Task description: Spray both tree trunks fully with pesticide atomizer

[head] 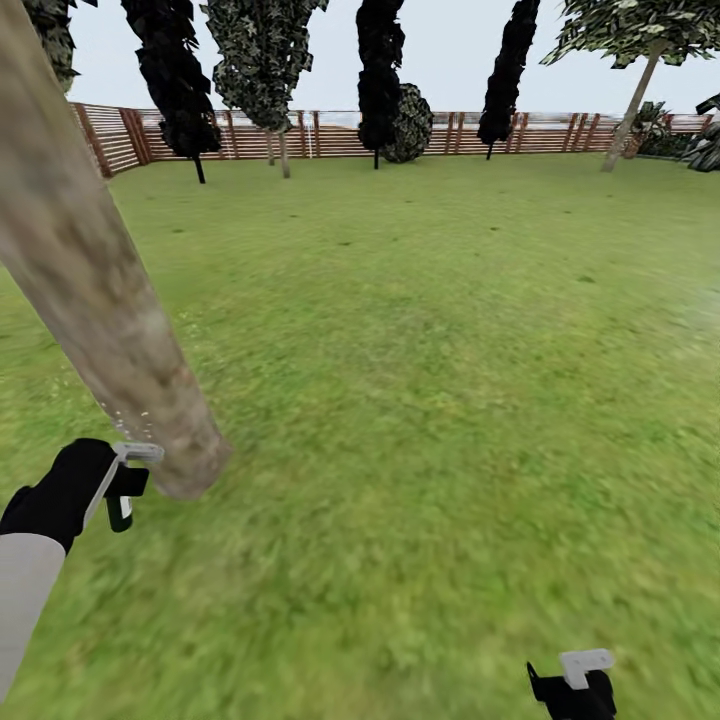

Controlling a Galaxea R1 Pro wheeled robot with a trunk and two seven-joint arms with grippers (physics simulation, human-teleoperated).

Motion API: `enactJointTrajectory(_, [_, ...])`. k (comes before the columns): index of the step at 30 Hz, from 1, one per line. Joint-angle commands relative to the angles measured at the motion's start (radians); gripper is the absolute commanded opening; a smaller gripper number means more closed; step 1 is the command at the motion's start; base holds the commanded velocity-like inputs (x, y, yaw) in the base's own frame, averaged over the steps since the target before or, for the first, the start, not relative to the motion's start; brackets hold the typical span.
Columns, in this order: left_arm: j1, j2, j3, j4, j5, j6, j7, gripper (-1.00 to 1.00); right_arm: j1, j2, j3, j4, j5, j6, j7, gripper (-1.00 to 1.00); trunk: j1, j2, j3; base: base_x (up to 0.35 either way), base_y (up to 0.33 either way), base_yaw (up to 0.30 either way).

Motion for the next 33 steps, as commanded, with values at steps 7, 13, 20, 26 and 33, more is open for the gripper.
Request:
enactJointTrajectory(7, [0.0,-0.001,-0.001,-0.003,0.001,0.0,0.001,-1.0,0.0,0.002,0.0,0.0,0.0,0.0,0.0,1.0,0.0,0.0,0.0,0.005,-0.274,0.203])
enactJointTrajectory(13, [-0.001,-0.031,0.001,-0.016,0.001,0.005,-0.001,-1.0,0.0,0.002,0.0,0.0,0.0,0.0,0.0,1.0,0.0,0.0,0.0,0.056,-0.275,0.277])
enactJointTrajectory(20, [-0.021,-0.032,-0.003,-0.138,0.0,0.072,-0.007,-1.0,0.0,-0.004,0.0,0.001,0.0,0.0,0.0,1.0,0.0,0.0,0.0,0.166,-0.251,0.08])
enactJointTrajectory(26, [-0.02,-0.034,-0.003,-0.139,0.0,0.073,-0.007,-1.0,0.0,-0.004,0.0,0.0,0.0,0.0,0.001,1.0,0.0,0.0,0.0,0.076,-0.256,0.0])
enactJointTrajectory(33, [-0.02,-0.034,-0.003,-0.131,0.0,0.073,-0.007,-1.0,0.0,-0.002,0.0,-0.002,-0.002,0.0,0.0,1.0,0.0,0.0,0.0,0.001,-0.273,0.212])
